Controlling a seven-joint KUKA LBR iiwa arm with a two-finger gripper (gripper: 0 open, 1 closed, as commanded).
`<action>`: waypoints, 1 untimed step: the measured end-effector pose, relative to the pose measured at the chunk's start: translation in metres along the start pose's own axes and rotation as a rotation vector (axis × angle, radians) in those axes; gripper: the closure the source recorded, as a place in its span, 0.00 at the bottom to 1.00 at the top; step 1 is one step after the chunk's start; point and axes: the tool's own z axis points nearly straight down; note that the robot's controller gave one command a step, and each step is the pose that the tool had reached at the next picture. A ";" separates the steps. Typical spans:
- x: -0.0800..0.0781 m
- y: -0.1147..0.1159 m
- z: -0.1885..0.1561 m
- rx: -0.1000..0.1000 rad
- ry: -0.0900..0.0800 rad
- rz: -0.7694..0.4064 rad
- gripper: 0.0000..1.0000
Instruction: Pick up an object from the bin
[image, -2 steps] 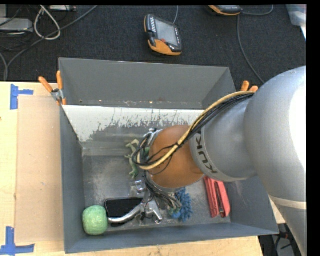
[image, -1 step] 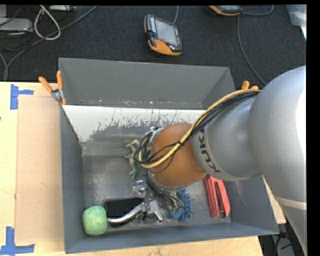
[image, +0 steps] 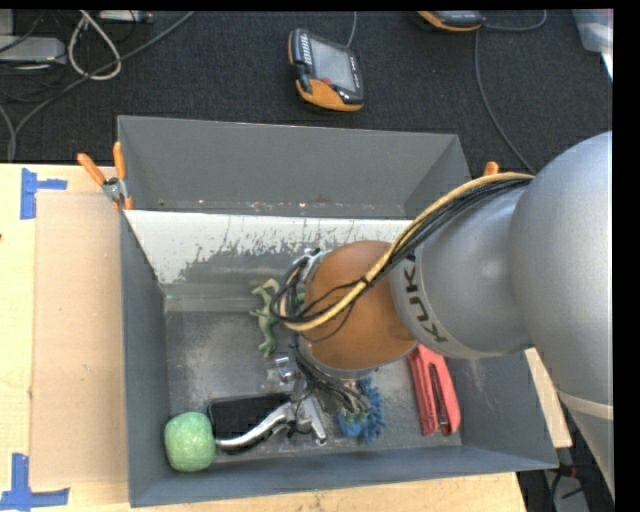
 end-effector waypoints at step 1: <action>0.001 0.000 -0.008 0.000 0.002 0.002 1.00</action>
Offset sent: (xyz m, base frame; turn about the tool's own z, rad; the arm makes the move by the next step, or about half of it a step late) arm -0.0003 0.0000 0.0121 0.0014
